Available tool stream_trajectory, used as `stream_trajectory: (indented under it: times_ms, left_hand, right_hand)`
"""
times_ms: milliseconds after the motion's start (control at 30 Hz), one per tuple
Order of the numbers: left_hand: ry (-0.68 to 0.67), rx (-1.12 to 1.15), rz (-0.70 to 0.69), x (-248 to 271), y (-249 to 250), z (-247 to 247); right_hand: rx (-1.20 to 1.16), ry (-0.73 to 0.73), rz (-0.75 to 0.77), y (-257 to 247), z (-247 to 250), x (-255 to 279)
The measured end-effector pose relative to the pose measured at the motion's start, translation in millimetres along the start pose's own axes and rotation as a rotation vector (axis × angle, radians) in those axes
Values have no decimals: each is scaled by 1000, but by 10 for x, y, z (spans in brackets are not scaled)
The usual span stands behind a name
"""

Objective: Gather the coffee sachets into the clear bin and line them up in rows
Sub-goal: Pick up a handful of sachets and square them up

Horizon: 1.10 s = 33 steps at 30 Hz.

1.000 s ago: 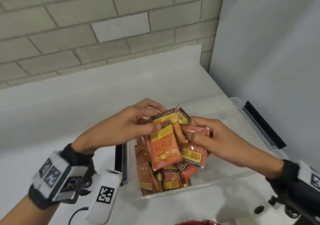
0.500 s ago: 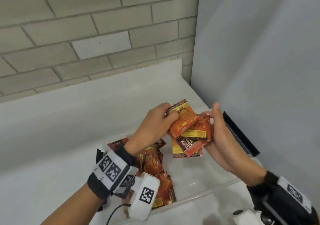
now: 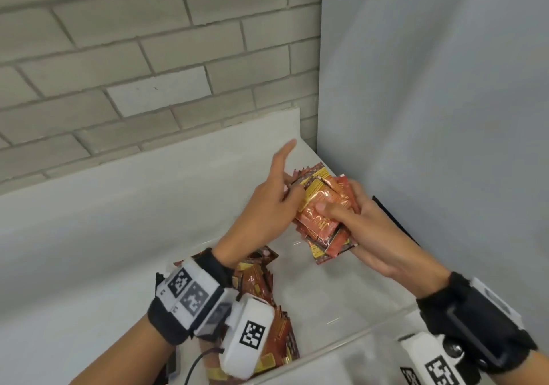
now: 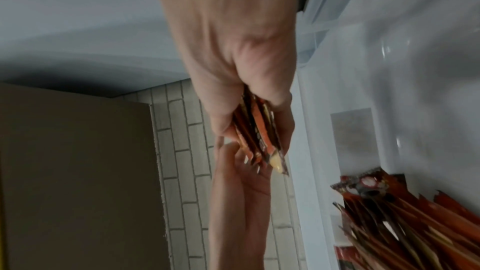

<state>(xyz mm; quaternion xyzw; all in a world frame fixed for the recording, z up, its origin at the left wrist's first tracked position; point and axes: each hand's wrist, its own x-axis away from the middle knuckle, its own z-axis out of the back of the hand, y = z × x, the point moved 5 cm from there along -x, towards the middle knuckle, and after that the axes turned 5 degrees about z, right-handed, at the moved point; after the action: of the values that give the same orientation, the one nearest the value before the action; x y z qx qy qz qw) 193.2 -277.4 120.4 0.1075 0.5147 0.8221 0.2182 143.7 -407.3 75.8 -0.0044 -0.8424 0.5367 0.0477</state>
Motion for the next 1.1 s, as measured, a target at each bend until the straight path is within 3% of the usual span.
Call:
stream_trajectory:
  times_ms: [133, 300, 367, 467, 667, 800, 900, 1000, 1100]
  left_hand:
    - [-73, 340, 233, -61, 13, -51]
    - [-143, 311, 348, -165, -45, -31]
    - [-289, 416, 437, -169, -75, -73]
    - [-476, 607, 525, -122, -129, -253]
    - [-732, 905, 566, -17, -214, -455]
    - [-634, 1020, 596, -51, -285, -500]
    - [-590, 1066, 598, -51, -337, -534]
    - [-473, 1105, 545, -107, -344, -529]
    - [-315, 1097, 495, -177, -372, -542]
  right_hand:
    - [107, -6, 93, -97, 35, -139]
    - [338, -266, 3, -118, 17, -136]
    - [418, -339, -24, -140, -1, -100]
    - [472, -301, 1, -197, -6, -96]
    - [605, -280, 85, -278, 46, -61]
    - [658, -235, 159, -255, 100, -44]
    - [865, -99, 240, -257, 196, -44]
    - [758, 133, 224, -235, 326, -11]
    - [648, 213, 195, -79, 366, 31]
